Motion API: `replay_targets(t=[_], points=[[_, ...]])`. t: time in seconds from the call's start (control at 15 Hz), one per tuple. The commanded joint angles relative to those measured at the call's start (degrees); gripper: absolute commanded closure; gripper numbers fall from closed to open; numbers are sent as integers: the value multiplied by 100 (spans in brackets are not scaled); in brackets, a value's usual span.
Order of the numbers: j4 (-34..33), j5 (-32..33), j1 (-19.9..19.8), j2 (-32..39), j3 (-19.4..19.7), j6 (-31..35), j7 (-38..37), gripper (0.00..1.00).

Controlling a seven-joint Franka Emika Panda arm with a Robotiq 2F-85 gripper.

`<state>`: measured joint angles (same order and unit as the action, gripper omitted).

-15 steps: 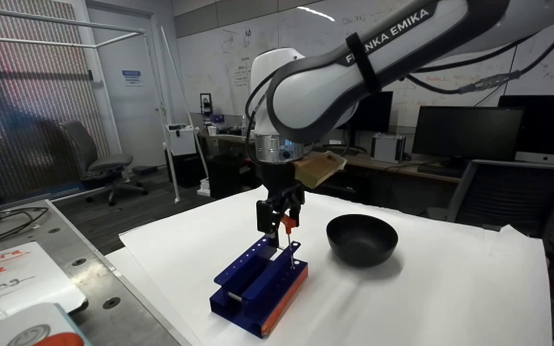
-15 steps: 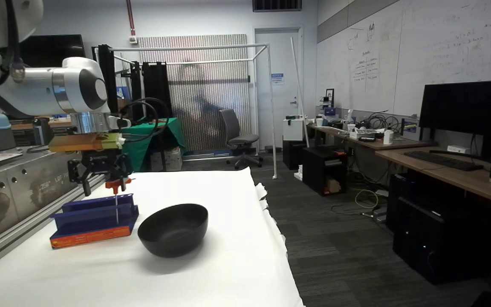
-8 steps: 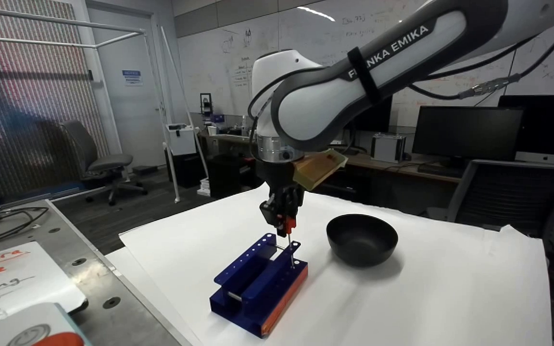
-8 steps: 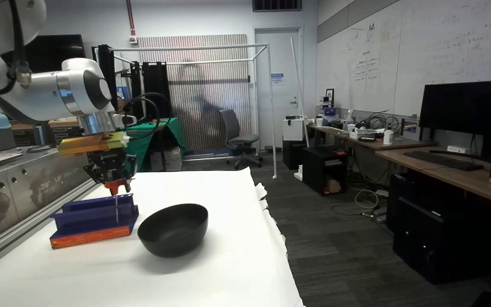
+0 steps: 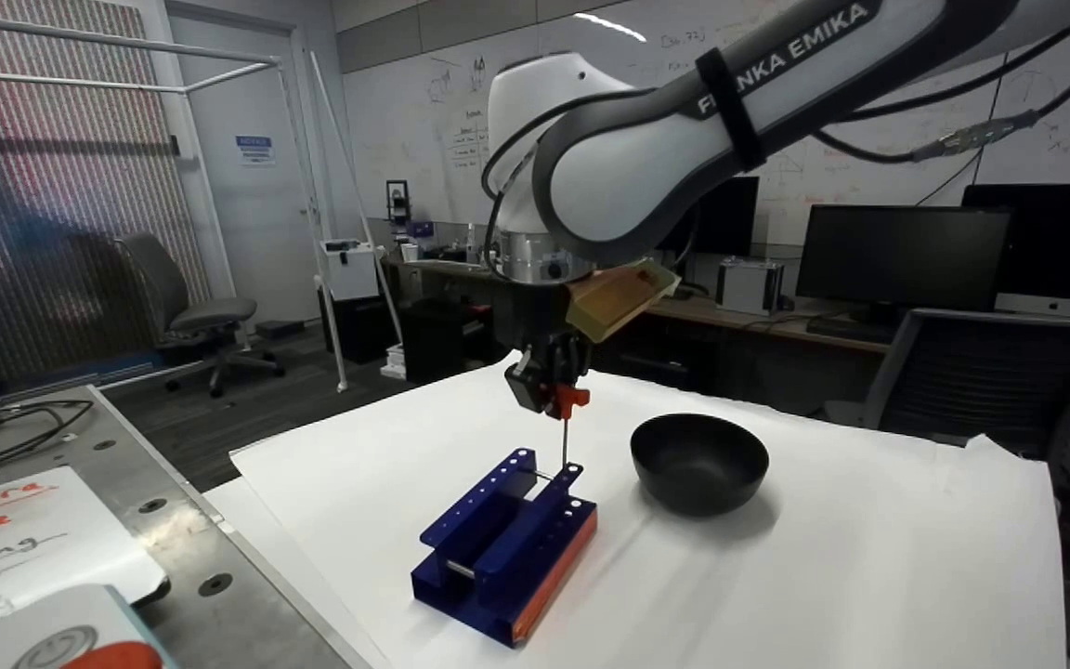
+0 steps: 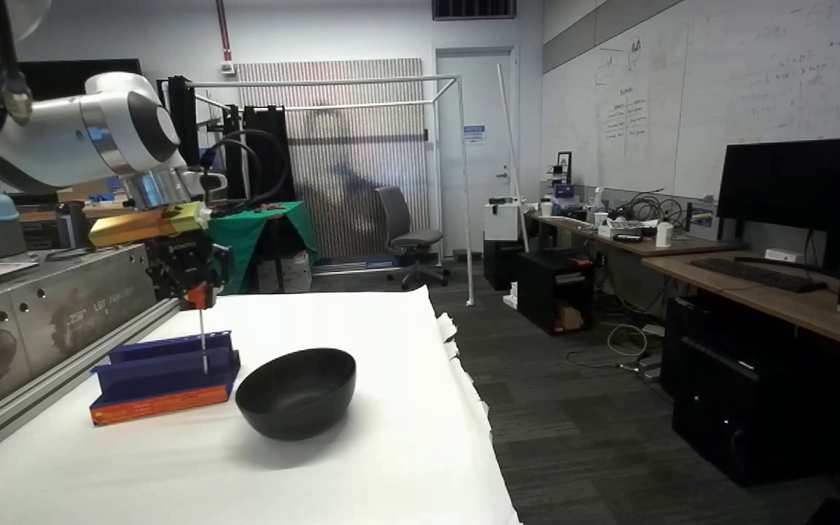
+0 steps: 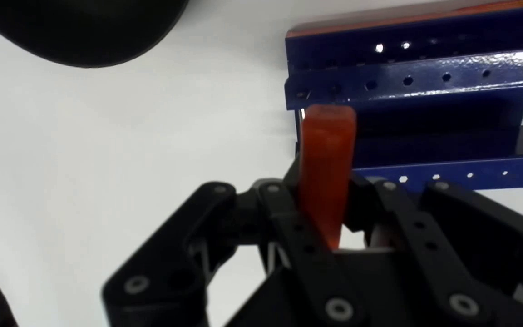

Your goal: Put the orange object into the black bowl.

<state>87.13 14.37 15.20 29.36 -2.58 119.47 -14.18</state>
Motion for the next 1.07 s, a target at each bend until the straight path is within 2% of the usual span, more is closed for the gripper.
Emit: replay_targets(t=[0.0, 0.2, 0.47, 0.73, 1.0], points=[[627, 356, 171, -932, 88, -181, -366, 93], [872, 824, 185, -1459, 115, -453, -789, 92], [1014, 1210, -44, -1834, 105, -849, -1102, 92], [1009, 1238, -368, -1697, 174, -949, -1054, 92], [889, 1072, -673, -1177, 265, -929, -875, 93]])
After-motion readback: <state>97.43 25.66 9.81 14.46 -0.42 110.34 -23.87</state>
